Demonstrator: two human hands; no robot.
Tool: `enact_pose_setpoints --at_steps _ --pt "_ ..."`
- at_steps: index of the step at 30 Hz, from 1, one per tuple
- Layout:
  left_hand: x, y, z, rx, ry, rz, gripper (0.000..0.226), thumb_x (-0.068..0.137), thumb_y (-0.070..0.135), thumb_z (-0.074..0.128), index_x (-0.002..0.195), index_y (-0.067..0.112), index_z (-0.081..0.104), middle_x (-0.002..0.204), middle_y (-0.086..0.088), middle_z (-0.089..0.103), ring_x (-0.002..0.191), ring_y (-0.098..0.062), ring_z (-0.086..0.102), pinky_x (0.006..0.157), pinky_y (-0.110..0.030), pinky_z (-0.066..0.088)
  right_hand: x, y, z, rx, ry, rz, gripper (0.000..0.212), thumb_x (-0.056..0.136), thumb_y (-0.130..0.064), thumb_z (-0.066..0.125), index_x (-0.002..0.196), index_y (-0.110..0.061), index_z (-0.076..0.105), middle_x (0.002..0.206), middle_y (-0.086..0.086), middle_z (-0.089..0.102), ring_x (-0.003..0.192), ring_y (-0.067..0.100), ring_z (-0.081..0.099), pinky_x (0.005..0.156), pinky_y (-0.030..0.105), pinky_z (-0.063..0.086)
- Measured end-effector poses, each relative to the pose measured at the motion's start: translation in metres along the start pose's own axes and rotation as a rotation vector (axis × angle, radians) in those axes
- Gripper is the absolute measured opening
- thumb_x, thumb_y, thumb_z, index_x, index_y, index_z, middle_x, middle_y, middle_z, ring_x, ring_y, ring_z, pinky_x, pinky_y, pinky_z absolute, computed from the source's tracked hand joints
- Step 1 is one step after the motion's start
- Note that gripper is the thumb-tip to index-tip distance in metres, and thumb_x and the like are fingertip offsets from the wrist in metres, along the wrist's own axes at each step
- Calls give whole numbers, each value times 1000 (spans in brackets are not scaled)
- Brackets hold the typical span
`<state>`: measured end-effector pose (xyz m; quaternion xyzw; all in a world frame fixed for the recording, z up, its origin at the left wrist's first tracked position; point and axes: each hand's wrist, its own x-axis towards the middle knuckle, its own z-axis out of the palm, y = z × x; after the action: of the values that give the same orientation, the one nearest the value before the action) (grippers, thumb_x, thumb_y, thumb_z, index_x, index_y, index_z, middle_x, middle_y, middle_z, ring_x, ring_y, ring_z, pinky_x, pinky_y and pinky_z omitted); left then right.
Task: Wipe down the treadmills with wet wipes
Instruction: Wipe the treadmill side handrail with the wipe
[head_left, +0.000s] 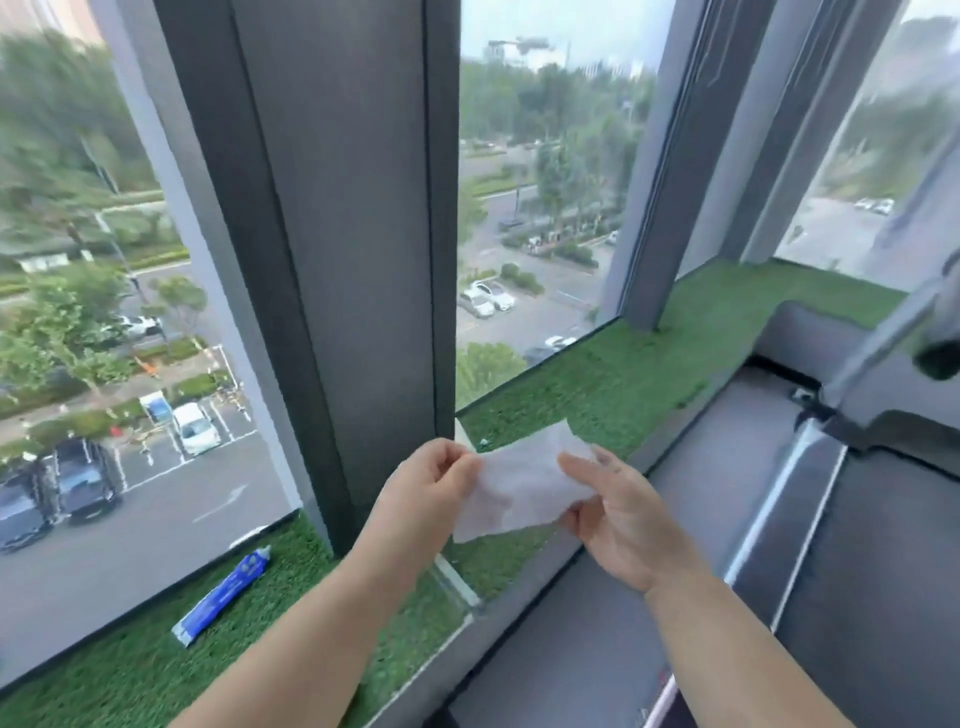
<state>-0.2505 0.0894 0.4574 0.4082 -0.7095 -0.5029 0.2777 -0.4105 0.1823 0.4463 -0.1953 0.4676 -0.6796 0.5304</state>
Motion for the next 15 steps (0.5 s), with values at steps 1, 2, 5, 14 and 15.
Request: enact_pose_setpoints --at_steps 1,2,5,14,15 --pt "4 12 12 20 11 4 21 96 26 47 77 19 54 62 6 46 56 -10 38 47 -19 29 -6 -14 -9 -3 -3 -18 71 44 -29 91 102 -8 55 89 11 64 72 20 65 59 28 54" --pt "8 23 26 26 17 0 22 97 26 45 79 19 53 64 5 47 57 -11 40 49 -21 30 -10 -26 -19 -7 -17 -38 71 41 -31 94 97 -11 56 86 8 64 70 18 64 58 27 53" --pt "13 56 65 -3 -20 29 21 99 27 42 84 20 54 66 3 52 58 -13 45 55 -28 34 -29 -62 -47 -123 -96 -35 83 44 -38 94 113 -13 57 88 3 64 66 13 60 54 23 47" --pt "17 144 141 68 -34 308 12 100 26 43 92 26 51 54 2 46 36 -3 39 35 -14 28 -83 -117 -140 -144 75 -124 46 50 -32 92 75 -9 61 81 10 63 71 19 63 68 32 57" --pt "18 149 148 83 -89 316 12 100 25 44 90 26 51 57 2 48 42 -7 43 37 -15 32 -87 -122 -145 -85 111 -158 39 62 -29 86 81 -9 58 85 11 63 74 21 63 74 35 56"
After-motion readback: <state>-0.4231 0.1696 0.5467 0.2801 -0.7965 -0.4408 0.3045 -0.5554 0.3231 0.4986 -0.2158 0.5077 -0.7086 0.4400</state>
